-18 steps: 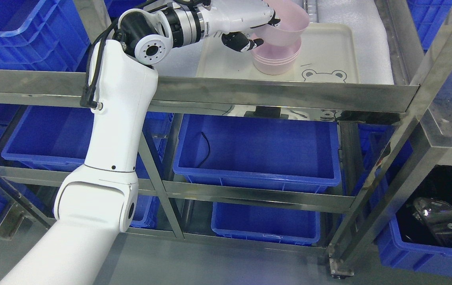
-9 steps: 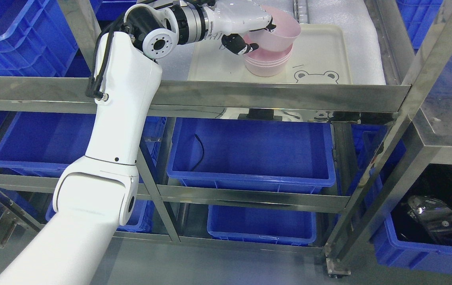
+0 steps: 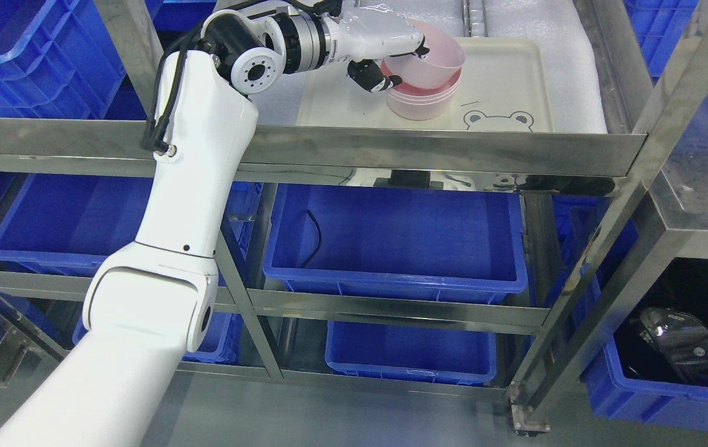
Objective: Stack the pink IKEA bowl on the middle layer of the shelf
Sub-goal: 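Lower the pink bowl onto the stacked pink bowls on the tray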
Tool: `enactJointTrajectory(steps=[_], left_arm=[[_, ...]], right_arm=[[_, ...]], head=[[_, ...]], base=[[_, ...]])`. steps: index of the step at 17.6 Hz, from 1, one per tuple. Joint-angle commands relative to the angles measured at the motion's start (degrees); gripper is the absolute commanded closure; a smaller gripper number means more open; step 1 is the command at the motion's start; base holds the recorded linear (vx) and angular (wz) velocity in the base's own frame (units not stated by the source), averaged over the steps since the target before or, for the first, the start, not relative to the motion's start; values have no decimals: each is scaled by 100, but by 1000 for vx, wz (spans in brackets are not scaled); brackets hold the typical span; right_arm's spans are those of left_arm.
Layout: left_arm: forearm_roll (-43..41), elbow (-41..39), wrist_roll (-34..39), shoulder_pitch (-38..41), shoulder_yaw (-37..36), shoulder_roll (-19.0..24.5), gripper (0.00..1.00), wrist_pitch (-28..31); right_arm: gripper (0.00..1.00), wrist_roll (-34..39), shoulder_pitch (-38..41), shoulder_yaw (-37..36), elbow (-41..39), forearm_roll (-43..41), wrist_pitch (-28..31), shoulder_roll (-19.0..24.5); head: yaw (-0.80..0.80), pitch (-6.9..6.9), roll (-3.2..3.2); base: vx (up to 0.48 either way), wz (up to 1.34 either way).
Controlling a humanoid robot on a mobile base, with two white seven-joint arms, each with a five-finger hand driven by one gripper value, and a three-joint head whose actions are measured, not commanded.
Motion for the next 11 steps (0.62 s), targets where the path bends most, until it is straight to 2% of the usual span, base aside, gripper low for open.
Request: enactJointTrajectory(steps=[1, 4, 6, 11], left_arm=[[-12, 101, 11, -7, -21, 96, 36, 2], [32, 75, 11, -7, 67, 96, 20, 2], [111, 13, 11, -16, 268, 96, 14, -15], [1110, -48, -50, -253, 690, 96, 10, 37]], right_arm=[[0, 3, 132, 2, -100, 0, 2, -100], [0, 3, 132, 2, -100, 0, 2, -100], [0, 3, 132, -7, -100, 0, 2, -100], [0, 3, 132, -7, -100, 0, 2, -100]], head=[[0, 0, 0], [0, 0, 0], [0, 0, 0], [0, 0, 0]], base=[[0, 0], [0, 0], [0, 0], [0, 0]])
